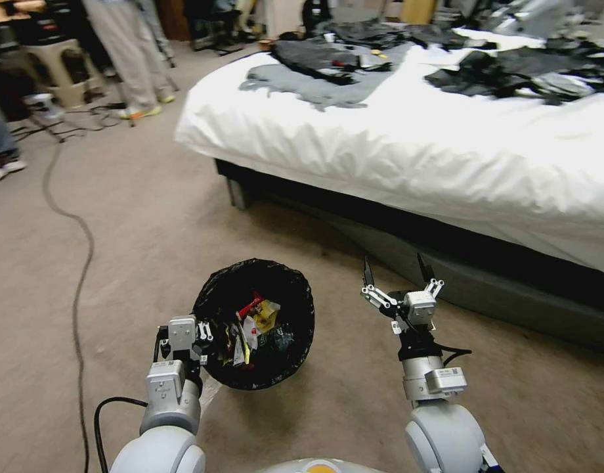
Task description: Pick up the trash bin, then pick up the garbage from the floor and place it into the trash bin.
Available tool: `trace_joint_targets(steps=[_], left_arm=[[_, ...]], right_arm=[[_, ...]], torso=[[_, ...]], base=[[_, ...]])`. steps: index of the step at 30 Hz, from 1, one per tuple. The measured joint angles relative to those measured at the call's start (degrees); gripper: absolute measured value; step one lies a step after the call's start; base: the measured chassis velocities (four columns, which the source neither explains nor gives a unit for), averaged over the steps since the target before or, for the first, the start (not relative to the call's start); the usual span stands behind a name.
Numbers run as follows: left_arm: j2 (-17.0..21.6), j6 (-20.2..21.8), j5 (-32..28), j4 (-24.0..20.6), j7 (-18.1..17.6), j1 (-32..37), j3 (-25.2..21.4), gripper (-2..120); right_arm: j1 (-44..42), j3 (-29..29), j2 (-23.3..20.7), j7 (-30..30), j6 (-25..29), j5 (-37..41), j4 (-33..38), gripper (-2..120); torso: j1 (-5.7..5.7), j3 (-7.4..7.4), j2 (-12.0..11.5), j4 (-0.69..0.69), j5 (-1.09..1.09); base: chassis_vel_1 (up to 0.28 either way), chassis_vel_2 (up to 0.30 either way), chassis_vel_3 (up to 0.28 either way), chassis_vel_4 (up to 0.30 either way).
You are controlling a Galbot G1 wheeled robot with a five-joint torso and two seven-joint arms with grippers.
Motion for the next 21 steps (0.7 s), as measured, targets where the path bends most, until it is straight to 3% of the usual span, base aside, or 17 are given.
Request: trace_joint_targets(steps=[21], left_arm=[[0.38,0.03,-0.30,-0.14,-0.05,-0.02,0.00,1]], right_arm=[[-0.09,0.97,0.06,-0.58,-0.50,-0.09,-0.69,100]], torso=[[0.00,0.00,0.00,0.00,0.00]], base=[[0.122,0.123,0.127,0.123]])
